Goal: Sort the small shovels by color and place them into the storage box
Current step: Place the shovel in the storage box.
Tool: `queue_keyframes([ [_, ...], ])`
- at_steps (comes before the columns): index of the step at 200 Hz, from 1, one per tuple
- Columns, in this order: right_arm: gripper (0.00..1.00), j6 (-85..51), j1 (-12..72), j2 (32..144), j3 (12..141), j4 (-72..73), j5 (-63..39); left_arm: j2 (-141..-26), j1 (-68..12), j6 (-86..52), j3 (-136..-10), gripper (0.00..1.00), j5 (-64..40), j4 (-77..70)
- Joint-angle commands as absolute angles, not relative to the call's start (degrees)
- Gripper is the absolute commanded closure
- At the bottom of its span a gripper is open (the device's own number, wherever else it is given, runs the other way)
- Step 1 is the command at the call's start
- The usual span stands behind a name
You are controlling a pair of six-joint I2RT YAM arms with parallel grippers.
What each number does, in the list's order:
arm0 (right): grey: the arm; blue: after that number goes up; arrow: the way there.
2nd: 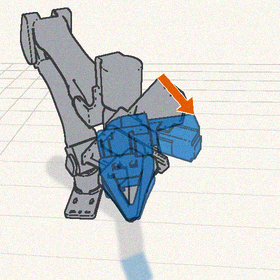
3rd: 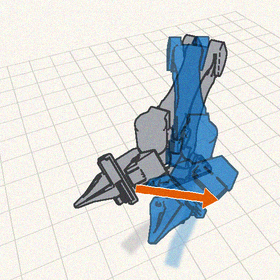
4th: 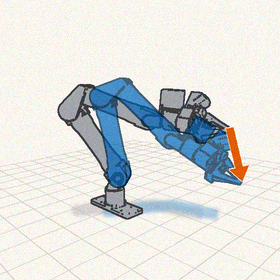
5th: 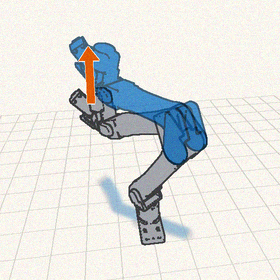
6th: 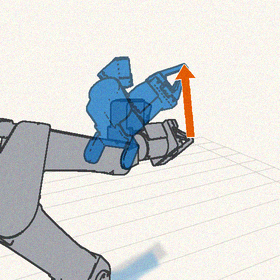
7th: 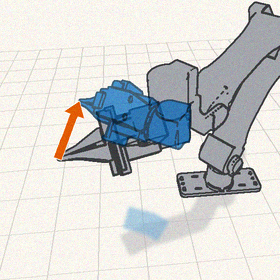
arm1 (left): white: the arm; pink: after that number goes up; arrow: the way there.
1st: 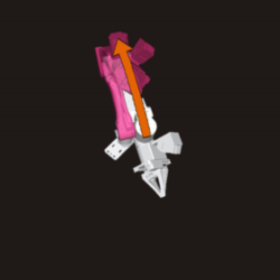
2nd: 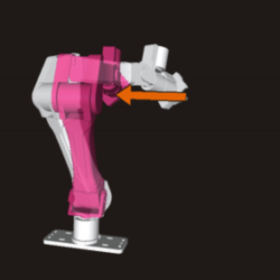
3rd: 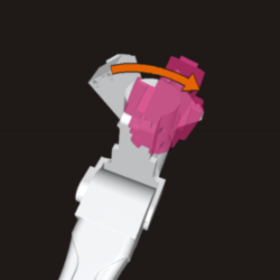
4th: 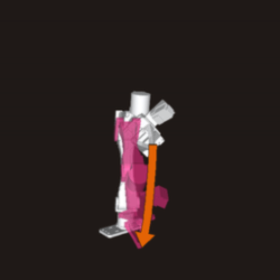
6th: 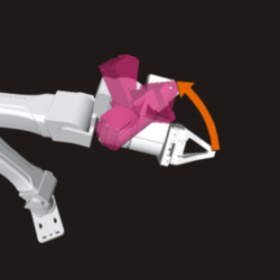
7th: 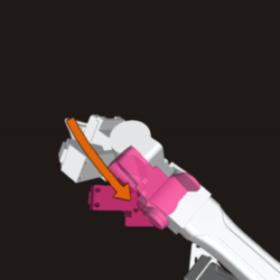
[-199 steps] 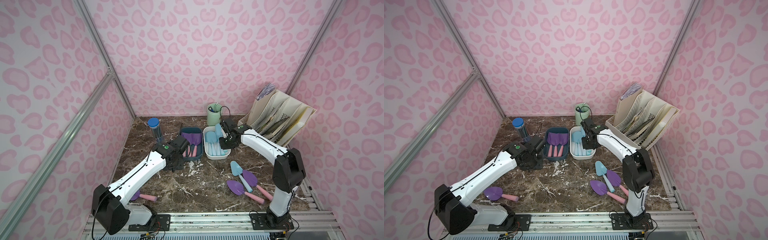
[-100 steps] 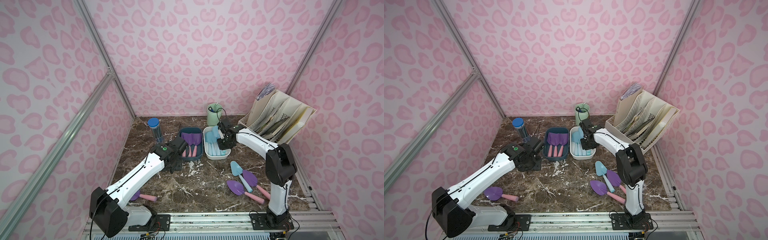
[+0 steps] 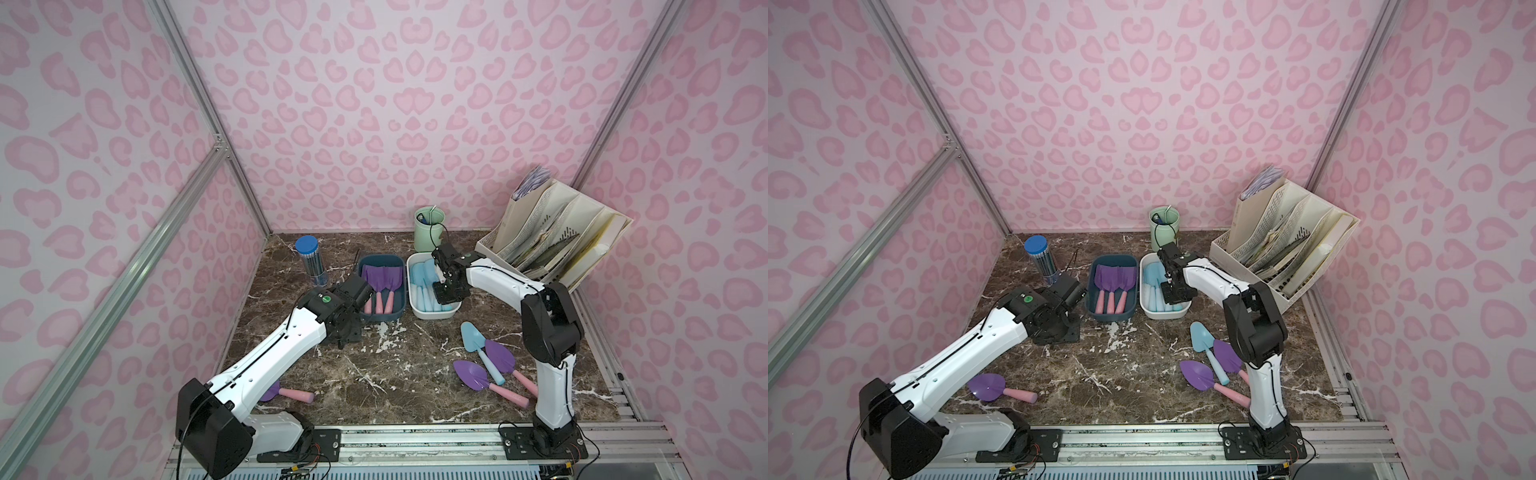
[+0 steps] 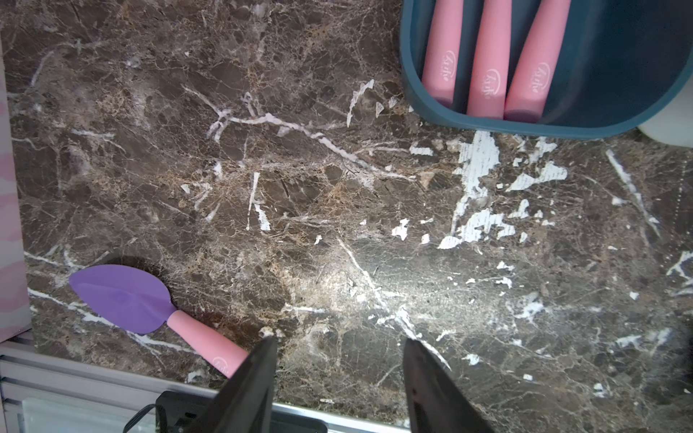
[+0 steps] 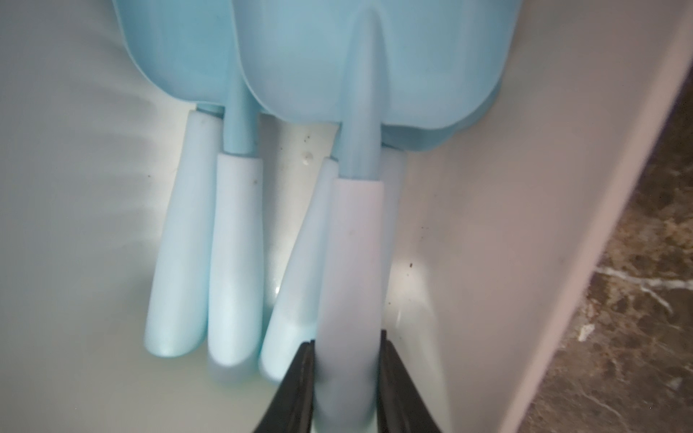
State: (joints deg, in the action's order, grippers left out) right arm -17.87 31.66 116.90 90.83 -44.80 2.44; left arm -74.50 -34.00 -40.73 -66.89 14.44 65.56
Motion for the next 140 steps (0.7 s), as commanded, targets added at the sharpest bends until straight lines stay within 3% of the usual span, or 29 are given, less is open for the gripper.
queue_keyframes([
  [1,0.80,-17.8,31.6,117.3,91.3,-45.2,3.3,-74.0,-33.8,-41.0,-66.6,0.41,15.0,66.5],
  [140,0.60,-18.2,31.6,118.7,91.1,-46.1,4.8,-73.4,-33.6,-40.8,-66.6,0.41,15.7,67.0],
])
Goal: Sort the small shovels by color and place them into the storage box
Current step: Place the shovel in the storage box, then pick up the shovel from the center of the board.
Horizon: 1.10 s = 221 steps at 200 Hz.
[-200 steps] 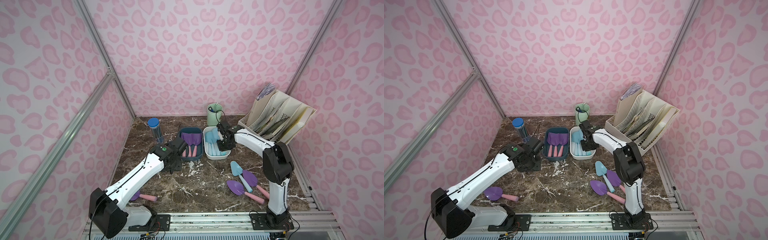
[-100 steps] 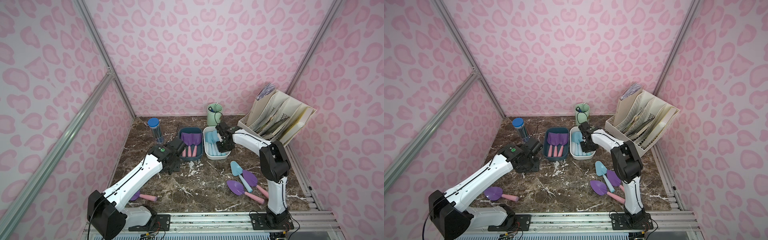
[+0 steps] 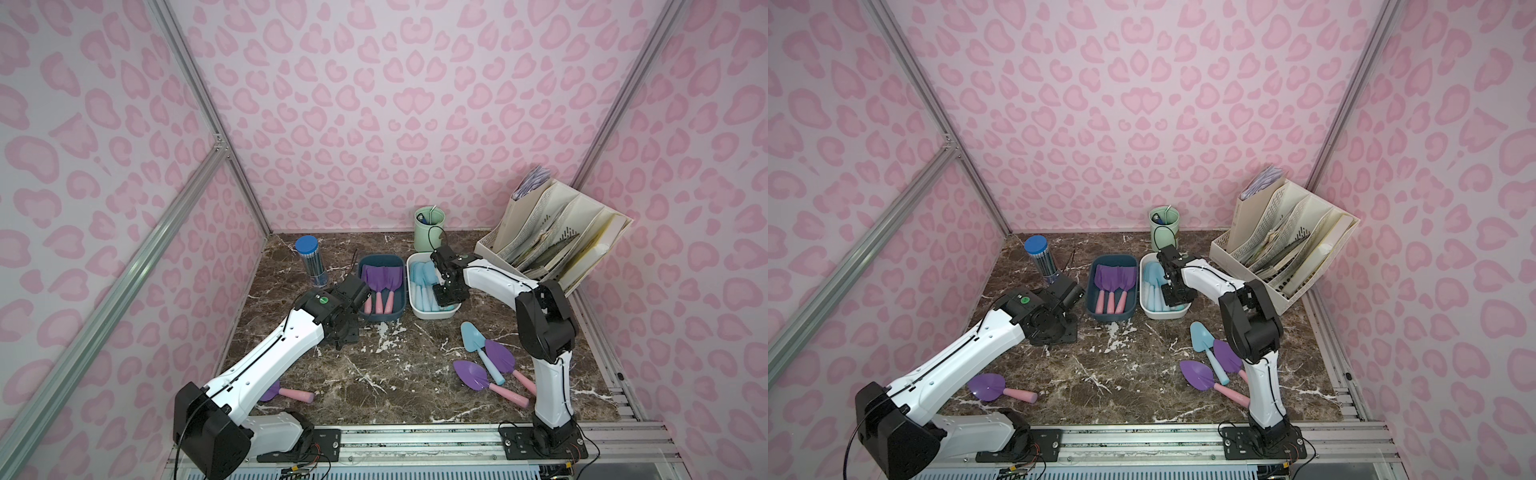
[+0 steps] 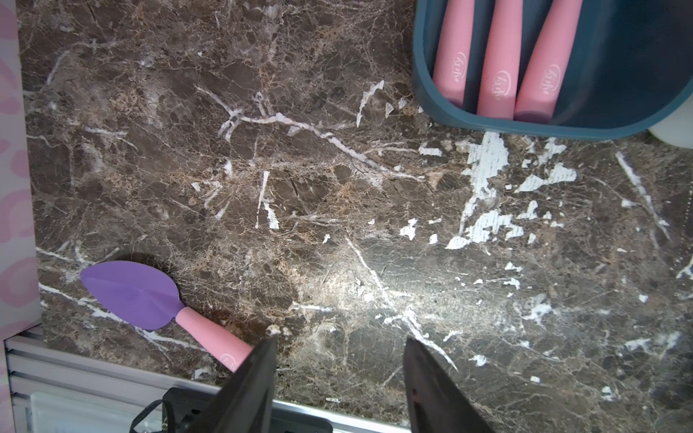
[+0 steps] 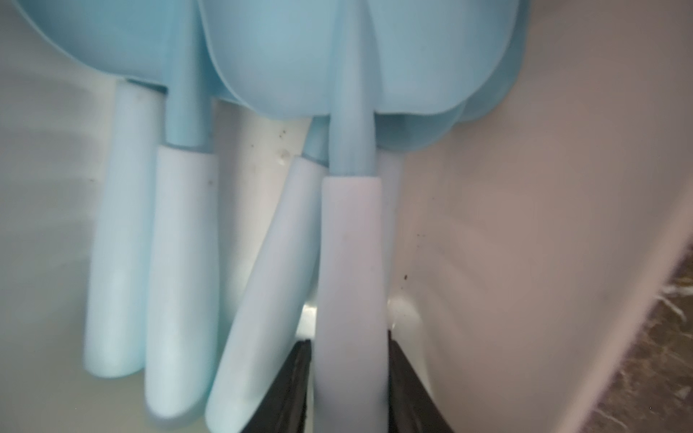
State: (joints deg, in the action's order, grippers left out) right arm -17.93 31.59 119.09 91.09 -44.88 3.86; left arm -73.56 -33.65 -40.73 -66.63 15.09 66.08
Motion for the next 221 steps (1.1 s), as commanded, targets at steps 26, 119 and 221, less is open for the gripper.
queue_keyframes([
  [26,0.55,-18.2,31.6,118.1,91.4,-46.4,5.0,-73.4,-33.6,-40.9,-66.8,0.41,15.8,67.0],
  [119,0.49,-20.4,31.9,110.1,94.7,-49.5,7.5,-74.6,-32.9,-48.6,-66.5,0.39,24.3,73.8],
  [221,0.49,-21.6,32.0,100.1,91.3,-49.2,7.8,-68.5,-24.4,-61.8,-50.4,0.37,17.3,69.7],
])
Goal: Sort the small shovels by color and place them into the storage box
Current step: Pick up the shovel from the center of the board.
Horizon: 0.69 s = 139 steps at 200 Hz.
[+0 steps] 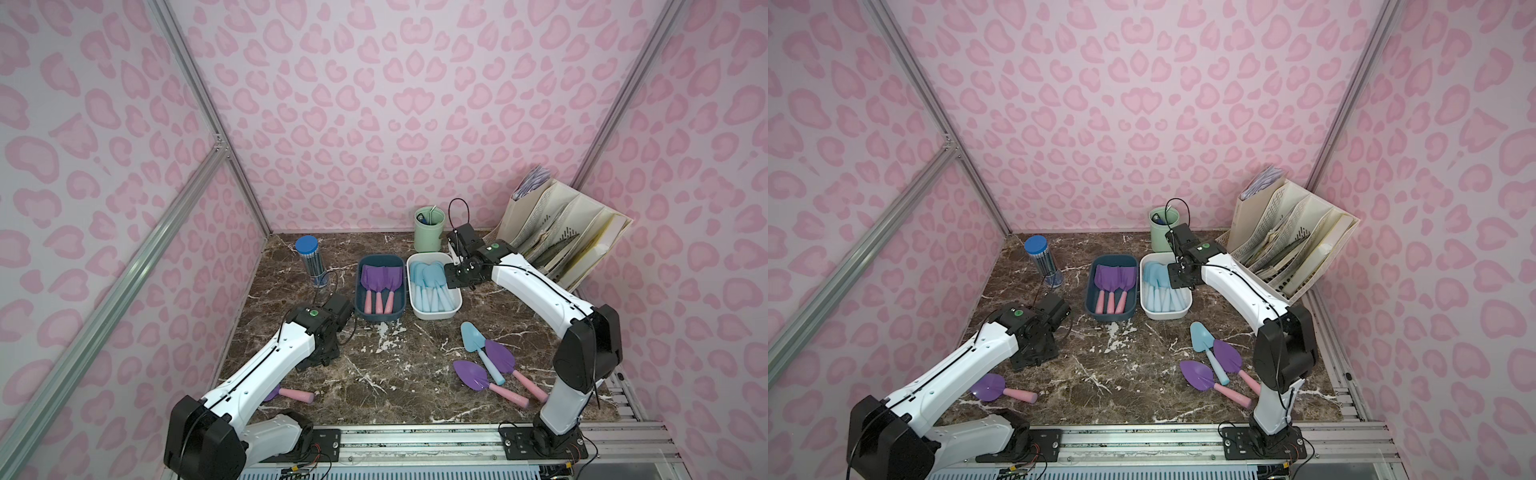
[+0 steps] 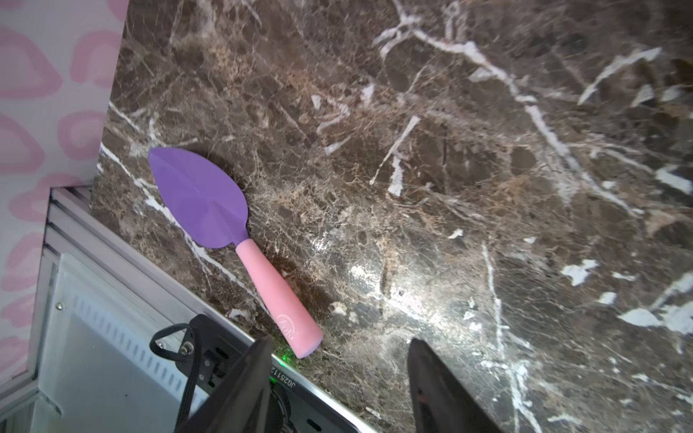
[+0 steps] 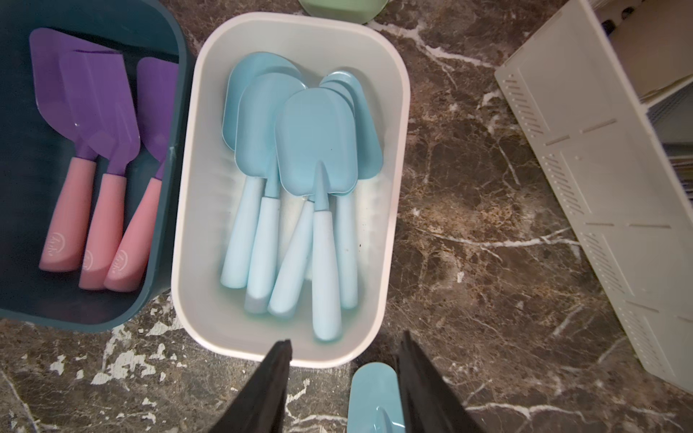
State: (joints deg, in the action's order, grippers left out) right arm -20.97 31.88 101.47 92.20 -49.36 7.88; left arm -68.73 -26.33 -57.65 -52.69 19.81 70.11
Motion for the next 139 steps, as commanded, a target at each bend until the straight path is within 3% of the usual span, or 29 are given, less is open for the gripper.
queue_keyframes([
  [1,0.49,-21.6,32.0,100.0,91.2,-49.2,7.9,-68.5,-24.3,-61.9,-50.2,0.37,17.1,69.6],
  [139,0.48,-19.2,31.2,93.4,83.8,-43.9,5.7,-58.0,-14.4,-69.9,-39.1,0.27,7.2,65.7],
])
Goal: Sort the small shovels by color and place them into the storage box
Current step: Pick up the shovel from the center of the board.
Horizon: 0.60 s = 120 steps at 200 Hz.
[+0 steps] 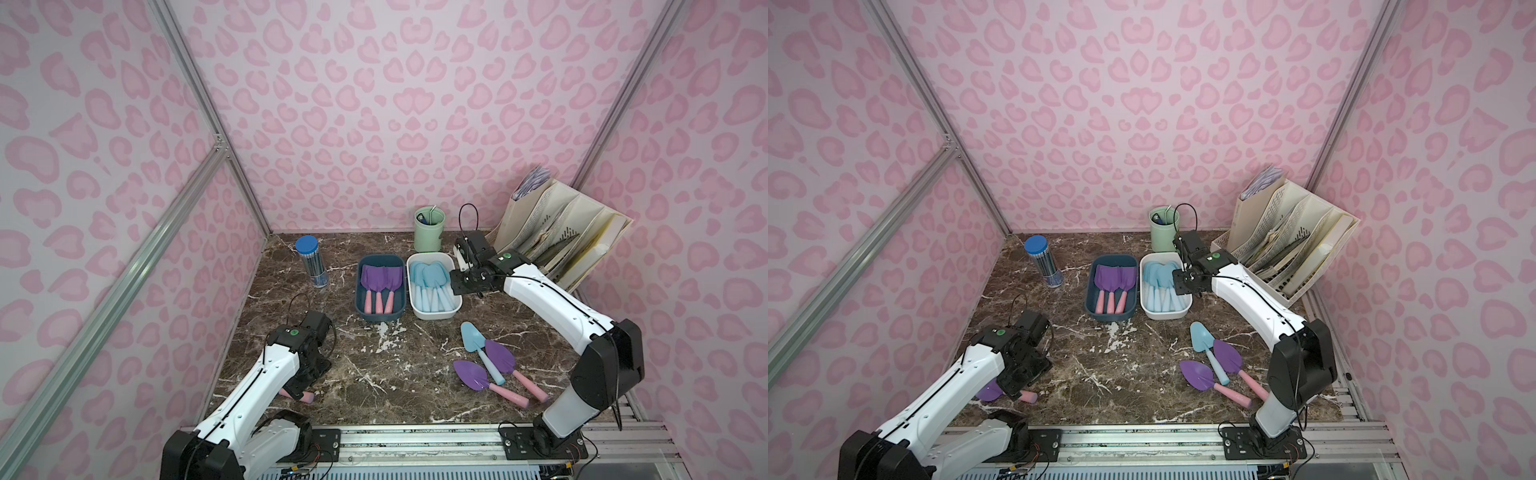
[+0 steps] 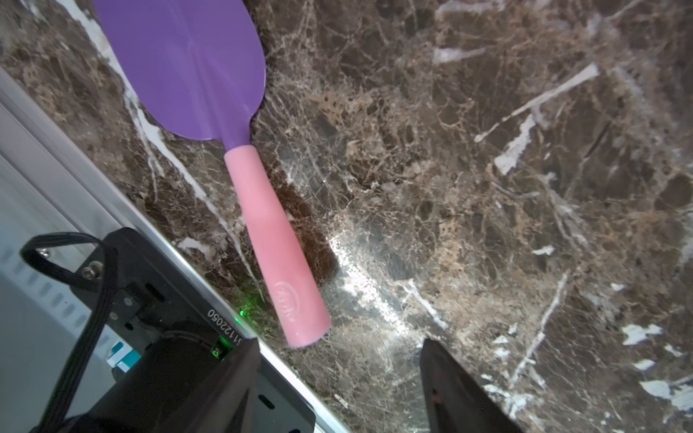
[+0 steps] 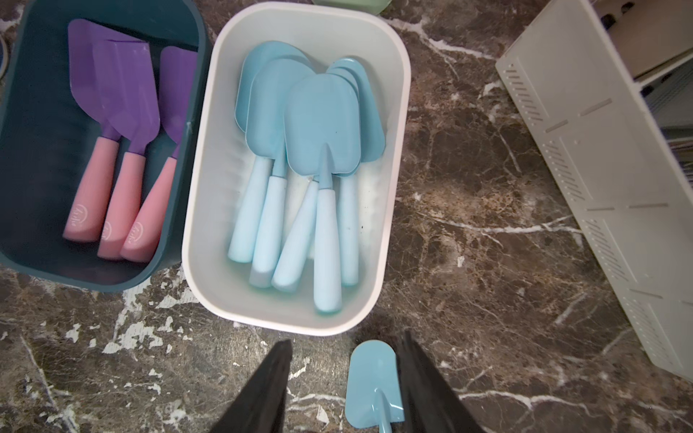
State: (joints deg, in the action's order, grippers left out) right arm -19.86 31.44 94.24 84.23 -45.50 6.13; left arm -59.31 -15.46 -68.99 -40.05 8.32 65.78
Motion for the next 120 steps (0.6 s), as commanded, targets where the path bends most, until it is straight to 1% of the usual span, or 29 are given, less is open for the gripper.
queue_keyframes([
  [1,0.48,-19.2,31.2,93.4,83.8,-43.9,5.7,-58.0,-14.4,-69.9,-39.1,0.27,7.2,65.7],
  [39,0.48,-19.1,31.0,92.6,83.0,-43.3,5.5,-55.0,-12.1,-69.8,-37.0,0.26,7.4,65.5],
  [78,0.48,-19.1,31.0,92.6,82.3,-42.9,5.3,-55.5,-8.3,-68.1,-34.2,0.27,4.7,62.3],
  [120,0.48,-18.8,30.8,92.8,82.1,-43.0,5.6,-56.7,-6.4,-67.0,-33.2,0.29,3.8,60.2],
])
